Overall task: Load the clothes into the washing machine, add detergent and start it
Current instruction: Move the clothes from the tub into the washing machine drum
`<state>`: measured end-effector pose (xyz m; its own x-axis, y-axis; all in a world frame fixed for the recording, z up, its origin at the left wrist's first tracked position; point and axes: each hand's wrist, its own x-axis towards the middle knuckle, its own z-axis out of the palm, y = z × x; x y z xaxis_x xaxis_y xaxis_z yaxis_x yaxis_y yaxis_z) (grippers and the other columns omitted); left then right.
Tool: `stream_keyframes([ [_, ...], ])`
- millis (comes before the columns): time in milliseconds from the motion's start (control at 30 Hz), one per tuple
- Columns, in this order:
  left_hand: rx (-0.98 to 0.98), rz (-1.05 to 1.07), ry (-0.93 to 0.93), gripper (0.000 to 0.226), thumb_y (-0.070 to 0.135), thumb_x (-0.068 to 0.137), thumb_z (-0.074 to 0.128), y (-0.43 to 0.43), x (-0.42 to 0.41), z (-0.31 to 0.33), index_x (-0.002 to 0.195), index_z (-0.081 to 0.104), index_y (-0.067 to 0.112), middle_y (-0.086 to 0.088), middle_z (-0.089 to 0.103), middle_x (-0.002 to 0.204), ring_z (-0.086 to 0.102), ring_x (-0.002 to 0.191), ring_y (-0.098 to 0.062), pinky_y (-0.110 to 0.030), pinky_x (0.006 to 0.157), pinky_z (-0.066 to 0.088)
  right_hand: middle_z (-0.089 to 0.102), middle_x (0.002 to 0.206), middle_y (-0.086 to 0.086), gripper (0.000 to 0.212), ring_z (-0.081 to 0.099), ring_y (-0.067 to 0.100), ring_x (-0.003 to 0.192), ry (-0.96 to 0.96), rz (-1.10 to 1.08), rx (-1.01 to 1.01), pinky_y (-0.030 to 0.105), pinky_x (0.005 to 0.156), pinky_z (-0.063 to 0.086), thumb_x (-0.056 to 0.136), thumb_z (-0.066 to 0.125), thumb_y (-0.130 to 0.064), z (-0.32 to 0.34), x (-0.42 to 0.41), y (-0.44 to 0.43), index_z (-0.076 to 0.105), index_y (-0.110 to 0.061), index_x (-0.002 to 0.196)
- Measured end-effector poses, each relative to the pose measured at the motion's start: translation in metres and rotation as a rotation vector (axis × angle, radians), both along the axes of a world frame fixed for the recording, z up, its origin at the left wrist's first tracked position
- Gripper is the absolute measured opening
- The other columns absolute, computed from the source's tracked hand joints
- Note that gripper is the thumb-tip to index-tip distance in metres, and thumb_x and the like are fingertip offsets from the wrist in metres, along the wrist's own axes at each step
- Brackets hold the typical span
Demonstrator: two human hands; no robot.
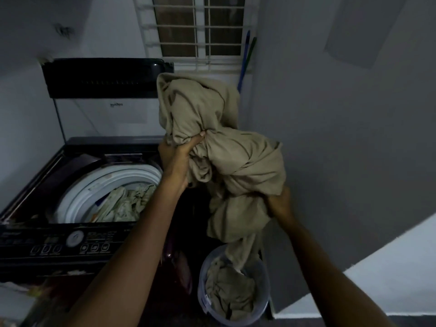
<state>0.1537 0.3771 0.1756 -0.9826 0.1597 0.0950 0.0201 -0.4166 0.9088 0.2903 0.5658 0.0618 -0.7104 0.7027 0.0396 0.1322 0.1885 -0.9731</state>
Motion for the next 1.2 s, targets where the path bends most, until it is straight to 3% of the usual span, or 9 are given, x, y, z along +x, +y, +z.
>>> stream_keyframes([
  [133,-0.539,0.024,0.191,0.081,0.046,0.048,0.092,-0.025,-0.018,-0.029,0.121,0.067,0.021,0.005,0.072,0.115,0.068,0.106,-0.013,-0.043,0.094,0.056,0.067,0.091,0.010,0.022,0.055,0.014,0.088,0.068,-0.212,0.283,0.023,0.063,0.043,0.087,0.059,-0.022,0.049,0.016,0.055,0.068,-0.002,0.093],
  [300,-0.902,-0.107,0.344,0.075,0.067,0.052,0.078,-0.002,0.001,-0.039,0.115,0.062,0.031,0.005,0.069,0.117,0.064,0.105,-0.016,-0.034,0.091,0.054,0.066,0.099,0.000,0.024,0.060,0.016,0.087,0.135,-0.121,0.579,0.025,0.072,0.045,0.086,0.061,-0.016,0.100,-0.013,0.033,0.071,-0.007,0.106],
  [400,-0.813,-0.121,0.285,0.075,0.066,0.053,0.077,0.009,0.006,-0.039,0.120,0.060,0.036,0.008,0.067,0.122,0.063,0.110,-0.018,-0.035,0.095,0.052,0.066,0.103,0.007,0.033,0.062,0.021,0.091,0.075,0.263,0.573,0.034,0.077,0.051,0.077,0.058,-0.016,0.112,-0.027,0.006,0.064,-0.007,0.108],
  [500,-0.698,-0.071,0.149,0.078,0.064,0.049,0.081,0.003,-0.005,-0.043,0.120,0.056,0.043,0.012,0.066,0.121,0.064,0.108,-0.016,-0.040,0.097,0.053,0.052,0.128,-0.012,0.066,0.056,0.009,0.113,-0.035,0.570,0.017,0.026,0.093,0.049,0.077,0.058,-0.010,0.111,-0.025,-0.001,0.042,-0.027,0.139],
  [600,-0.549,-0.109,0.075,0.087,0.056,0.043,0.090,-0.004,-0.011,-0.041,0.117,0.046,0.048,0.018,0.062,0.116,0.063,0.108,-0.012,-0.045,0.098,0.053,0.061,0.125,-0.002,0.057,0.060,0.016,0.112,0.100,0.575,-0.297,0.028,0.091,0.052,0.076,0.052,-0.009,0.100,-0.028,-0.001,0.049,-0.021,0.132],
  [833,-0.491,-0.174,0.146,0.122,0.053,0.040,0.090,-0.007,0.002,-0.045,0.139,0.021,0.036,0.002,0.038,0.144,0.047,0.129,-0.015,-0.044,0.111,0.042,0.071,0.112,0.008,0.033,0.067,0.023,0.103,0.150,0.400,-0.143,0.030,0.083,0.054,0.087,0.064,0.000,0.106,-0.027,-0.008,0.064,-0.006,0.119],
  [967,-0.580,-0.242,0.182,0.144,0.059,0.033,0.095,-0.009,0.003,-0.050,0.150,0.013,0.042,0.013,0.022,0.150,0.032,0.141,-0.017,-0.048,0.114,0.037,0.075,0.093,0.001,0.034,0.071,0.015,0.088,0.230,0.381,-0.139,0.025,0.076,0.057,0.082,0.067,0.005,0.120,-0.022,-0.018,0.066,-0.001,0.116],
  [1100,-0.406,-0.272,0.162,0.140,0.062,0.033,0.095,0.001,0.017,-0.046,0.149,0.025,0.028,0.003,0.042,0.149,0.046,0.135,-0.013,-0.046,0.110,0.043,0.074,0.086,0.006,0.016,0.069,0.017,0.078,0.194,0.382,-0.118,0.028,0.072,0.054,0.089,0.065,-0.008,0.142,-0.022,-0.026,0.070,0.002,0.099],
  [1200,-0.265,-0.226,0.076,0.126,0.057,0.039,0.095,0.008,0.022,-0.035,0.146,0.039,0.021,0.004,0.058,0.138,0.058,0.124,-0.012,-0.042,0.106,0.047,0.071,0.077,0.001,0.032,0.067,0.010,0.066,0.159,0.372,-0.259,0.020,0.061,0.051,0.099,0.042,-0.024,0.153,-0.024,-0.030,0.067,-0.007,0.091],
])
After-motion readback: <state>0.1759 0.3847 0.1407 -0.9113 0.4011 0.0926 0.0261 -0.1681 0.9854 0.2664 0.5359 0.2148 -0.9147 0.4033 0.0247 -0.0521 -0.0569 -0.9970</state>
